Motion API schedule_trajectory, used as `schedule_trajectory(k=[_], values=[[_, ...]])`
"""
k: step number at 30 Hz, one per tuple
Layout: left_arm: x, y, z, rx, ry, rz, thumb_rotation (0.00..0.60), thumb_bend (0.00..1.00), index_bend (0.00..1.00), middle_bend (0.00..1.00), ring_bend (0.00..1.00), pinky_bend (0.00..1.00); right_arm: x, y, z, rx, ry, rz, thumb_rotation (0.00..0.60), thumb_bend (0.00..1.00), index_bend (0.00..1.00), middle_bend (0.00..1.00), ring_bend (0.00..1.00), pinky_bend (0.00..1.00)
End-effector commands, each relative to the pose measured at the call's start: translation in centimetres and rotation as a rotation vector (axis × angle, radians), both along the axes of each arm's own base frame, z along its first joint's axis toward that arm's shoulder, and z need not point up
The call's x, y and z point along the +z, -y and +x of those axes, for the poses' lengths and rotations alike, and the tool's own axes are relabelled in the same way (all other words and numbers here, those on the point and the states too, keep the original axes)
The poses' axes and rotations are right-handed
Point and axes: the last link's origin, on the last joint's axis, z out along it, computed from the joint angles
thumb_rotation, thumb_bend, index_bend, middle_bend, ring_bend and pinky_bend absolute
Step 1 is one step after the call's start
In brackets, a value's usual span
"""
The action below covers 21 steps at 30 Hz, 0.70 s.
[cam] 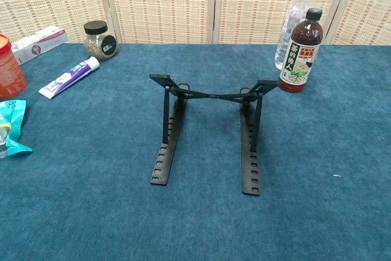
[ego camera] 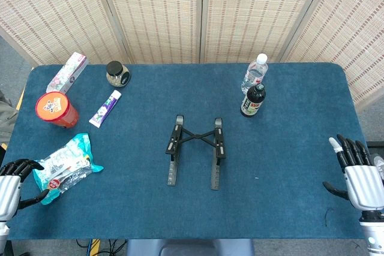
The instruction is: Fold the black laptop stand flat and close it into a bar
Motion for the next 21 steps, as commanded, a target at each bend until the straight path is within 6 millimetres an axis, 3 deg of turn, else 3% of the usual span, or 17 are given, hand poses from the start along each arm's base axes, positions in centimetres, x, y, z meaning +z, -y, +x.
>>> schedule_trajectory(k=[1, 14, 21], values=[[-0.1, -0.1, 0.0, -0.003, 0.002, 0.0, 0.6, 0.11, 0.37, 0.33, 0.21, 0.2, 0.0, 0.0, 0.0, -0.003, -0.001, -0.001, 0.6, 0.02, 0.0, 0.04, 0.0, 0.0], [-0.1, -0.1, 0.1, -0.016, 0.007, 0.004, 0.6, 0.11, 0.37, 0.33, 0.21, 0.19, 0.0, 0.0, 0.2, 0.006, 0.016, 0.007, 0.6, 0.02, 0.0, 0.04, 0.0, 0.0], [-0.1, 0.2, -0.1, -0.011, 0.008, 0.008, 0.6, 0.11, 0.37, 0.33, 0.21, 0.19, -0.4, 0.7, 1.4, 0.062, 0.067, 0.079, 0.6, 0.02, 0.0, 0.04, 0.0, 0.0]])
